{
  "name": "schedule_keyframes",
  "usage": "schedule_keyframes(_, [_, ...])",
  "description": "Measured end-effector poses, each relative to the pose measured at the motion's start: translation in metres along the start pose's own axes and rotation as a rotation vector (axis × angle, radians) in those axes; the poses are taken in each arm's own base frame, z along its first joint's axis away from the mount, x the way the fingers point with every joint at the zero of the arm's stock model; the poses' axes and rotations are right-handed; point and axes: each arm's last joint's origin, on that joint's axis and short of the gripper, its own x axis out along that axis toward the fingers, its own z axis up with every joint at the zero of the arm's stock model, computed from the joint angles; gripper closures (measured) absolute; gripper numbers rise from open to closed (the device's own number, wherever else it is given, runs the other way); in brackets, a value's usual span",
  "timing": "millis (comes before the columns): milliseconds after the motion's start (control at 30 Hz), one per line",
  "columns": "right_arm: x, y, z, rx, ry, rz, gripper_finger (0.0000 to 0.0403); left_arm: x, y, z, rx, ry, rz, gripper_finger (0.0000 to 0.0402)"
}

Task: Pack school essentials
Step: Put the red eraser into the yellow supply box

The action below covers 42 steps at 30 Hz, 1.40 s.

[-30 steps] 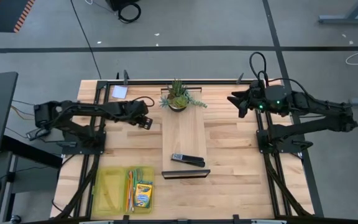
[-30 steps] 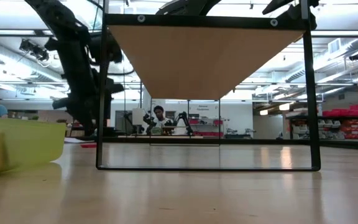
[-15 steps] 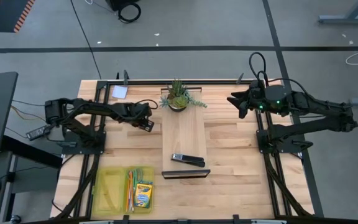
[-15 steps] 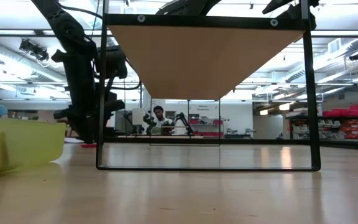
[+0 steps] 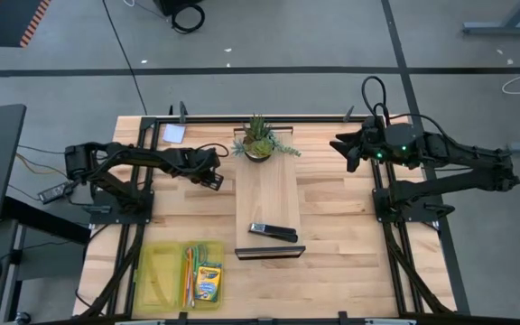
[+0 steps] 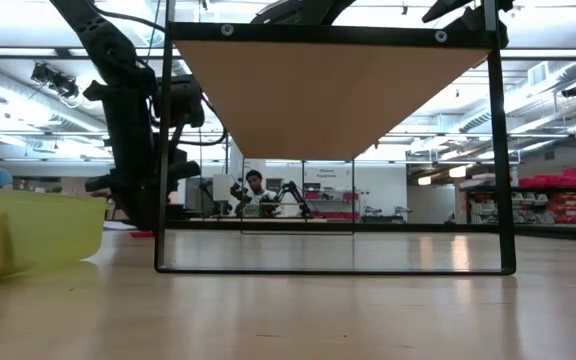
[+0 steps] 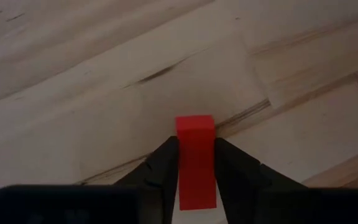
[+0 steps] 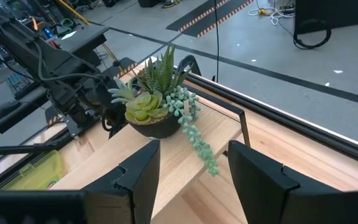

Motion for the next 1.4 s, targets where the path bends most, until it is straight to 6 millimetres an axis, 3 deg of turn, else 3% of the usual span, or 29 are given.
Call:
schedule_keyframes(400, [0.0,0.0,0.0,-0.005,-0.001,0.0,0.0207,-0.006,0.002,-0.002,0.076,0.023,-0.013,0.0352])
schedule_keyframes(800, [0.0,0.0,0.0,-0.006,-0.002,0.001,0.0207,-0.046,0.003,-0.012,0.067,0.101,-0.222,0.0357])
schedule_keyframes(1100, [0.0,0.0,0.0,-0.013,0.0,0.004,0.0207,-0.094,-0.011,-0.051,0.041,0.184,-0.425,0.0357])
schedule_keyframes(1400, [0.0,0.0,0.001,-0.029,-0.004,0.007,0.0207,-0.118,-0.037,-0.103,0.069,0.297,-0.553,0.0356])
